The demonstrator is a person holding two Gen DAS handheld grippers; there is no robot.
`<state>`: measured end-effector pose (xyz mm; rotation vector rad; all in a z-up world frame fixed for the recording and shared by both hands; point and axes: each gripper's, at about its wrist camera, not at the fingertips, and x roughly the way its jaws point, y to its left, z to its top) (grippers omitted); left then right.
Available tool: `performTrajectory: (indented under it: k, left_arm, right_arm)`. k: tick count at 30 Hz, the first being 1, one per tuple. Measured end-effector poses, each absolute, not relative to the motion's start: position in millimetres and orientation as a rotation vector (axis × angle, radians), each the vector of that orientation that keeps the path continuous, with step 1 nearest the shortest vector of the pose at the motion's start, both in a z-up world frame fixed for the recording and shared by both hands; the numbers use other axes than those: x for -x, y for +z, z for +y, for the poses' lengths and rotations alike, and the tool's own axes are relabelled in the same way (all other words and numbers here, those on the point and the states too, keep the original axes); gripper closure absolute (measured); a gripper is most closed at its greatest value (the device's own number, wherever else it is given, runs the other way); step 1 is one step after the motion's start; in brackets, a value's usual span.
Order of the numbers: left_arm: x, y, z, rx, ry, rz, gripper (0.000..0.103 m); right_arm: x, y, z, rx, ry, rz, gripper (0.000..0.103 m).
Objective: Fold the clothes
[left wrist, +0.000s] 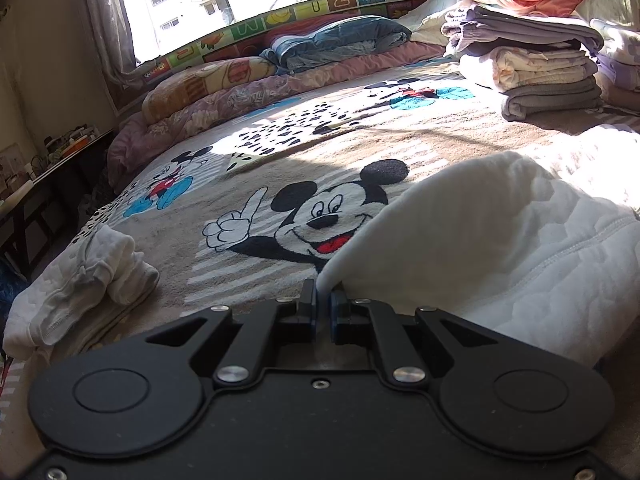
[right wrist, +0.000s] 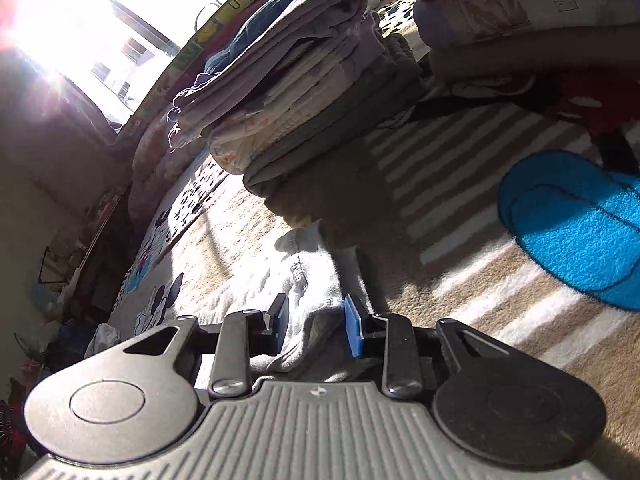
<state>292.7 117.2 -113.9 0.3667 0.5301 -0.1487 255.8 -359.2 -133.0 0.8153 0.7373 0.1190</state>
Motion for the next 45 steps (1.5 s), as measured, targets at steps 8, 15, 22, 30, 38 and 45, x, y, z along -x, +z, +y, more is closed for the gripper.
performTrajectory:
  k: [8, 15, 22, 30, 38, 45]
  left_arm:
    - [-293, -114, 118, -0.365, -0.149, 0.533, 0.098]
    - [-294, -114, 118, -0.356, -0.146, 0.530, 0.098]
    - [-295, -109, 114, -0.332, -0.141, 0.520, 0.098]
    - [-302, -112, 113, -0.316, -0.098, 0.534, 0.098]
    - [-306, -120, 108, -0.353, -0.115, 0.578, 0.095]
    - [-284, -91, 125, -0.318, -0.110, 0.513, 0.050]
  right_arm:
    - [-256, -154, -362, -0.990, 0.116, 0.700, 0.066]
    - [-242, -143, -362, -0.978, 0.145, 0.600, 0.094]
    - [-225, -143, -373, -0.977, 0.123, 0.566, 0.094]
    - [-216, -170, -369, -1.012, 0.104, 0.575, 0.094]
    - [-217, -167, -366, -0.932, 0.081, 0.604, 0.085]
    - [-197, -126, -348, -0.659, 0.009, 0.495, 0.069]
